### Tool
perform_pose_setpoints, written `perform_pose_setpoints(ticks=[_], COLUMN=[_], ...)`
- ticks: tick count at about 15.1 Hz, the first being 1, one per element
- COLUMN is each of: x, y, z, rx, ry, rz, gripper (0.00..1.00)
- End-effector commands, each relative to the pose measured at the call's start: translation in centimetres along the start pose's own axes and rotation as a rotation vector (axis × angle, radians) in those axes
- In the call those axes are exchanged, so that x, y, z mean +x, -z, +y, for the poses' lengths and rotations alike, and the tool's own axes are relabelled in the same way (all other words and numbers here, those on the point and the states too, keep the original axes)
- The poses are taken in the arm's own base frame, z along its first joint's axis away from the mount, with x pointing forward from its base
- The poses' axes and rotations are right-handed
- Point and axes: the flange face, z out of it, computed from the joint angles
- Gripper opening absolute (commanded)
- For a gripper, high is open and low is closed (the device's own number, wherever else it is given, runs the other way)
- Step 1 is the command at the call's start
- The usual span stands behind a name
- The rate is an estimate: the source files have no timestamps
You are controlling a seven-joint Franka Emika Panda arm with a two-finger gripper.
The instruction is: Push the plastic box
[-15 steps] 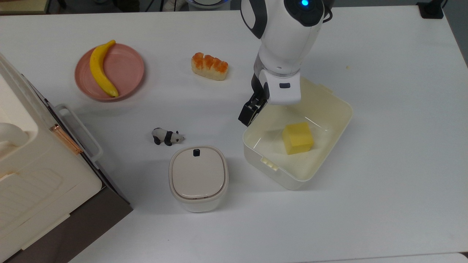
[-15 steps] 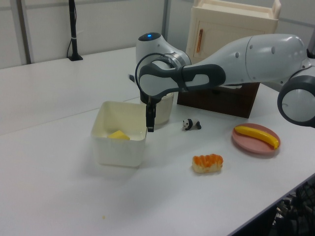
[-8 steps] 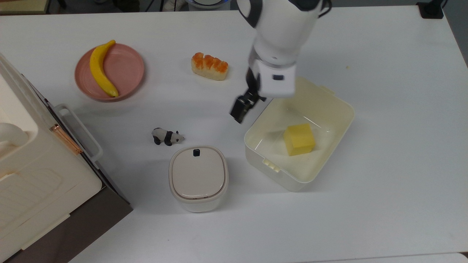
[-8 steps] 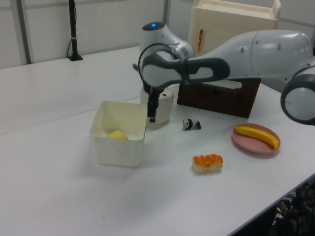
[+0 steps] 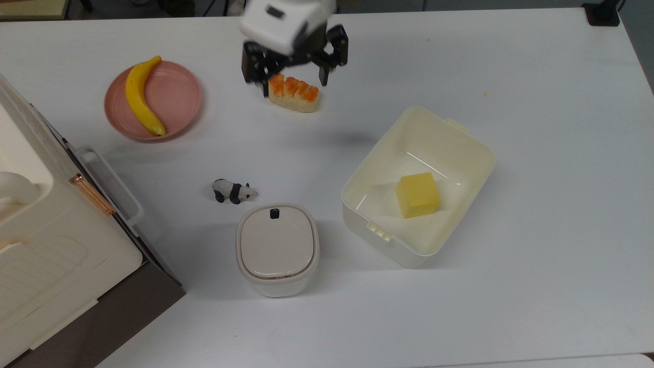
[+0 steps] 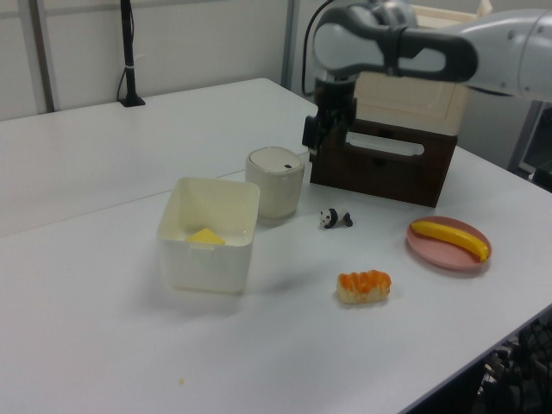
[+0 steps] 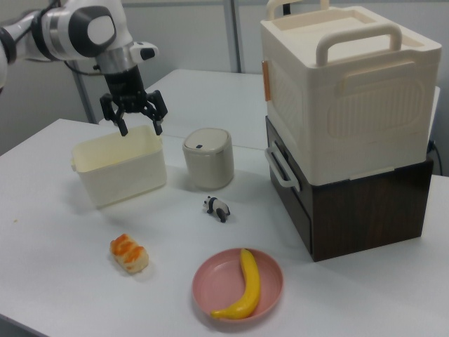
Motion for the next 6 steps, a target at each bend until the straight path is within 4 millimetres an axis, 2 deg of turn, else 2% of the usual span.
perform_pose_setpoints(ticks=[1, 6], x=[-1.3, -1.4], y=[-0.5, -0.7], z=[-0.1, 0.9], rx=[0.023, 0.026], ry=[-0.143, -0.175], rz=[-0.039, -0.044], gripper=[1.0, 1.0])
